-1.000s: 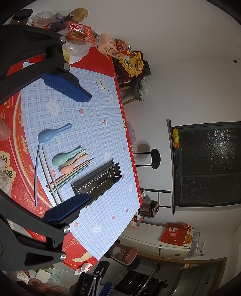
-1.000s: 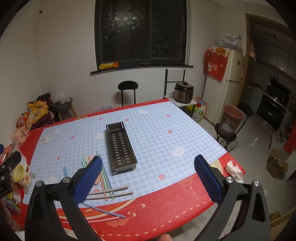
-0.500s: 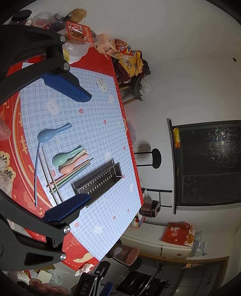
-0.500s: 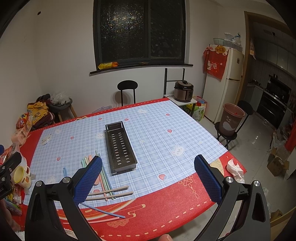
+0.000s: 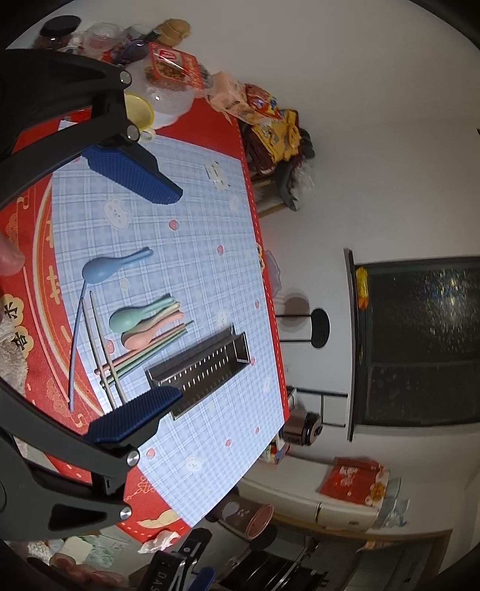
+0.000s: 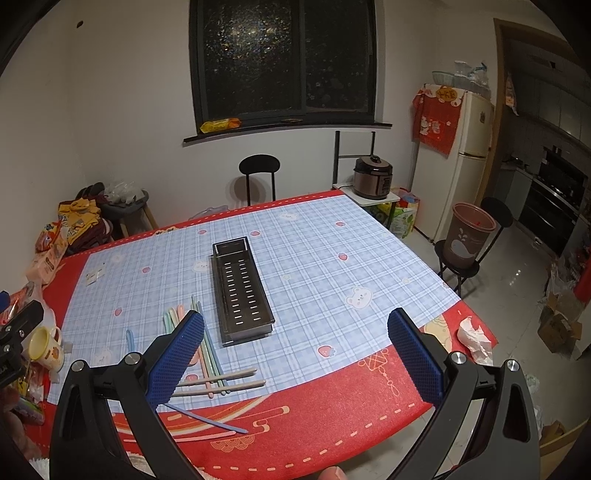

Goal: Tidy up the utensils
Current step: 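Move the right tool to the blue chopstick and close on it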

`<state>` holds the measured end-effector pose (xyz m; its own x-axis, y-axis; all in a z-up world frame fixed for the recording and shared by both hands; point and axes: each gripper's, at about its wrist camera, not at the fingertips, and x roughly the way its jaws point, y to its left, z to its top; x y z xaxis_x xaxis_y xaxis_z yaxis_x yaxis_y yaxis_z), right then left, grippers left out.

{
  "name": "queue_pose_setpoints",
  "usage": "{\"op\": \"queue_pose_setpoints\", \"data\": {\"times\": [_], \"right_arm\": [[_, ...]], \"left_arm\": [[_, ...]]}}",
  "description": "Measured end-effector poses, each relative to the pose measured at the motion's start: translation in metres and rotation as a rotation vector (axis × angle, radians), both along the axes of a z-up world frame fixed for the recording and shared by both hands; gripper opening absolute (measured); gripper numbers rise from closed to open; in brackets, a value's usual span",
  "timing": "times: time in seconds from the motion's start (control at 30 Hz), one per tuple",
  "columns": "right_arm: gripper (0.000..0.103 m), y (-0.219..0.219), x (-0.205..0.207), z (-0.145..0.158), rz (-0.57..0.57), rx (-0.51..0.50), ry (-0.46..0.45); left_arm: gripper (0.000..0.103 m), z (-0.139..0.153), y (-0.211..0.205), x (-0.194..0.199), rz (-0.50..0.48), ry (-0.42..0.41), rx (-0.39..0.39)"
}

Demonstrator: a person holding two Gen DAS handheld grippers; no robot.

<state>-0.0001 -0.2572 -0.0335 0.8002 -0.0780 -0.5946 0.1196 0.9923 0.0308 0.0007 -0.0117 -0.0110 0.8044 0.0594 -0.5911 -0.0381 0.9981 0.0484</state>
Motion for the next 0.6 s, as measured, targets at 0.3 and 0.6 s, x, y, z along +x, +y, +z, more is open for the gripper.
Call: {"op": "queue_pose_setpoints", "data": {"times": [0.3, 0.6], "right_arm": [[0.098, -0.006, 0.022, -0.017, 0.195, 0.087, 0.028], [0.098, 0.022, 0.05, -0.074, 0.503, 0.049, 0.182]], "left_arm": [[0.097, -0.021, 0.026, 0.009, 0.146, 0.124, -0.098], [0.097, -0.062, 0.063, -0.003, 0.27, 0.226, -0.222]]}}
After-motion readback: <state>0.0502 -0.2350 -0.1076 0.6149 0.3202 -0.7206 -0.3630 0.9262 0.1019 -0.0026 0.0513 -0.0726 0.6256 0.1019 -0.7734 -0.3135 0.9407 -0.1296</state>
